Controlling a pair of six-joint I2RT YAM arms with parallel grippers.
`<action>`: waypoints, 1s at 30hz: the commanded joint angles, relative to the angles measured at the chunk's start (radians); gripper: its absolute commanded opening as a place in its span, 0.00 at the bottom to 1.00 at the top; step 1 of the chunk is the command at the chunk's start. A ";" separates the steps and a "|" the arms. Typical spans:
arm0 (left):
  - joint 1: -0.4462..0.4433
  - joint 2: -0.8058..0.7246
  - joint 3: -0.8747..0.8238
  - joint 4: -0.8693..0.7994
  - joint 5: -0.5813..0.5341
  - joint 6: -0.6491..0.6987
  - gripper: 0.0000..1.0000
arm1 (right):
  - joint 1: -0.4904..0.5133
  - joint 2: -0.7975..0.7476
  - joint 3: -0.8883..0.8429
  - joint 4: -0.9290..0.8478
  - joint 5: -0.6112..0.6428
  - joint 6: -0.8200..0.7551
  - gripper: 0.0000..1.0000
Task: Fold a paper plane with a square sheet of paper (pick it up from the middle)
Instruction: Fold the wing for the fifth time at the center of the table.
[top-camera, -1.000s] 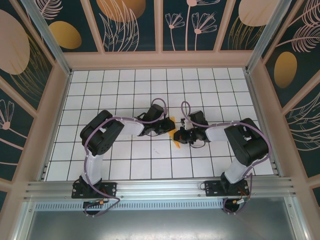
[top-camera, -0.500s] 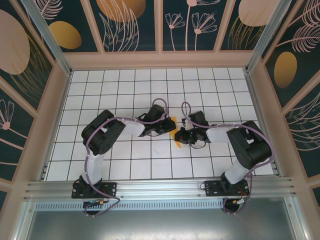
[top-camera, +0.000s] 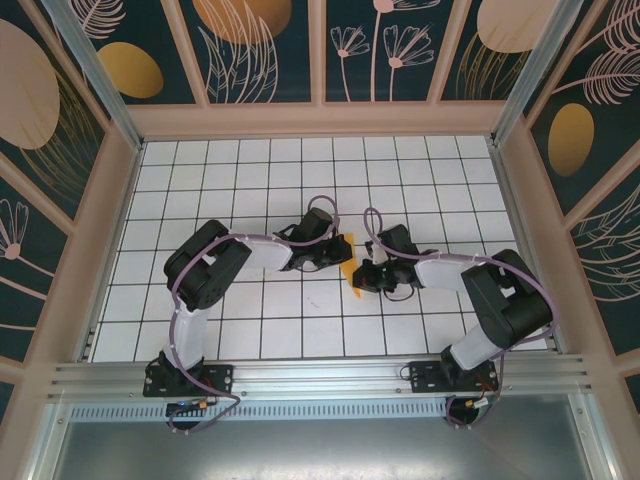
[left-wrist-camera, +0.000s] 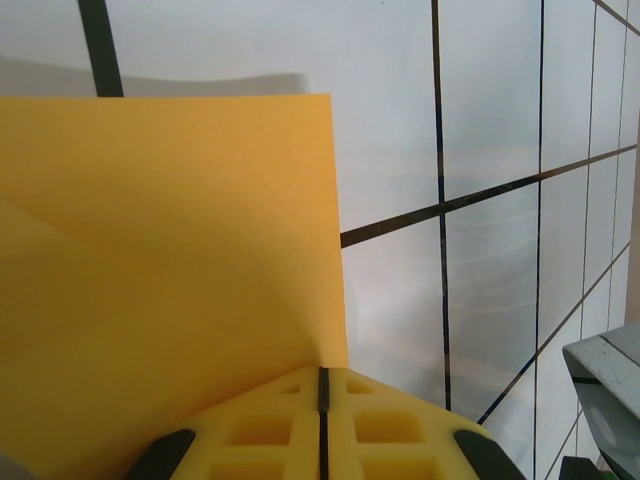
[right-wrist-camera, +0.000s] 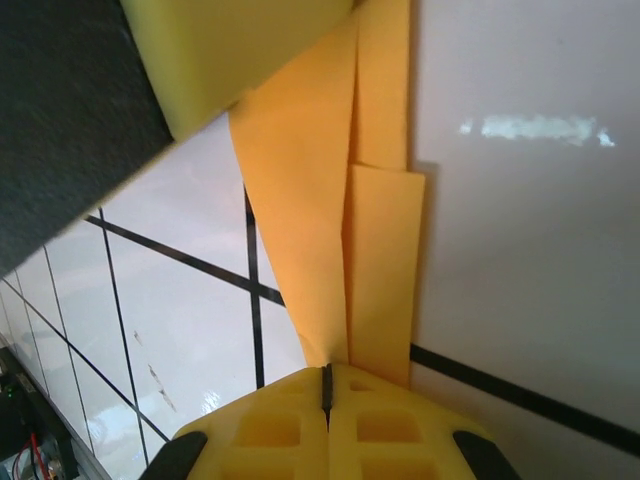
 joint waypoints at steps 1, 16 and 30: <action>0.014 0.084 -0.022 -0.140 -0.136 0.047 0.10 | 0.024 0.011 -0.017 -0.210 0.054 -0.031 0.00; 0.013 0.085 -0.013 -0.144 -0.127 0.062 0.10 | 0.062 -0.116 0.075 -0.235 0.082 0.004 0.00; 0.013 0.090 0.006 -0.155 -0.118 0.072 0.10 | 0.066 -0.020 0.069 -0.085 -0.042 0.045 0.00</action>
